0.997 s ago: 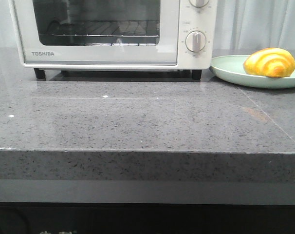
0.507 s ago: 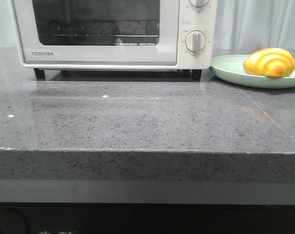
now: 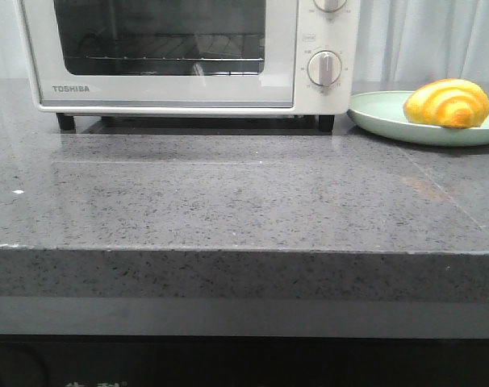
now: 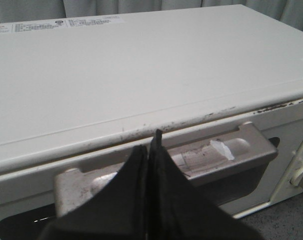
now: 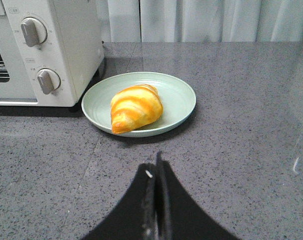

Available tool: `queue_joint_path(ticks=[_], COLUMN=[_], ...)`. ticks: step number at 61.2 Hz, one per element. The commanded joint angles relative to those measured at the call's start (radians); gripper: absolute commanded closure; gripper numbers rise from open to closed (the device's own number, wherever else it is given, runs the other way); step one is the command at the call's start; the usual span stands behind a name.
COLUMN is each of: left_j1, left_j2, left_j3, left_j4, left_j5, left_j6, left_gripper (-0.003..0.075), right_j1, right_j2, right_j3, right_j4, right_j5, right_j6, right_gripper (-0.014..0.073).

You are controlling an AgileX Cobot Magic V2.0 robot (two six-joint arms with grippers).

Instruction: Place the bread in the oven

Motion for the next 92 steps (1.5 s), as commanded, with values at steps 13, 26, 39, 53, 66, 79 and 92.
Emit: queue_joint_path(ticks=[13,26,39,53,66,79,92], left_j1=[-0.024,-0.043,-0.043,-0.043,-0.043,-0.043,0.006], left_j2=[-0.035,-0.098,-0.211,-0.298,-0.308,-0.443,-0.585], left_j3=[-0.018,0.074,0.203,0.351,0.47,0.552,0.559], left_j4=[-0.011,-0.015,-0.031,-0.031,-0.105,-0.139,-0.135], left_j5=[0.045,0.045,0.045,0.037,-0.037,-0.037,-0.025], left_j6=[-0.01,-0.01,-0.01,-0.01,-0.01,-0.01,-0.01], left_gripper=[0.0741,0.0741,0.0741,0.0741,0.0741,0.0741,0.0741], right_j1=[-0.007,-0.007,-0.007,-0.007,-0.007,-0.007,-0.007], right_j2=[0.017,0.017,0.017,0.017,0.017,0.017,0.017], right_j3=[-0.038,-0.038,-0.038,-0.038,-0.038,-0.038,-0.038], right_j4=[0.0,0.0,0.0,0.0,0.0,0.0,0.0], right_j5=[-0.067,-0.066,-0.066,-0.066,-0.066,-0.066,-0.066], right_j6=[-0.005,-0.005,-0.005,-0.005,-0.005,-0.005,-0.005], right_gripper=[0.066,0.066,0.066,0.066,0.066,0.066,0.066])
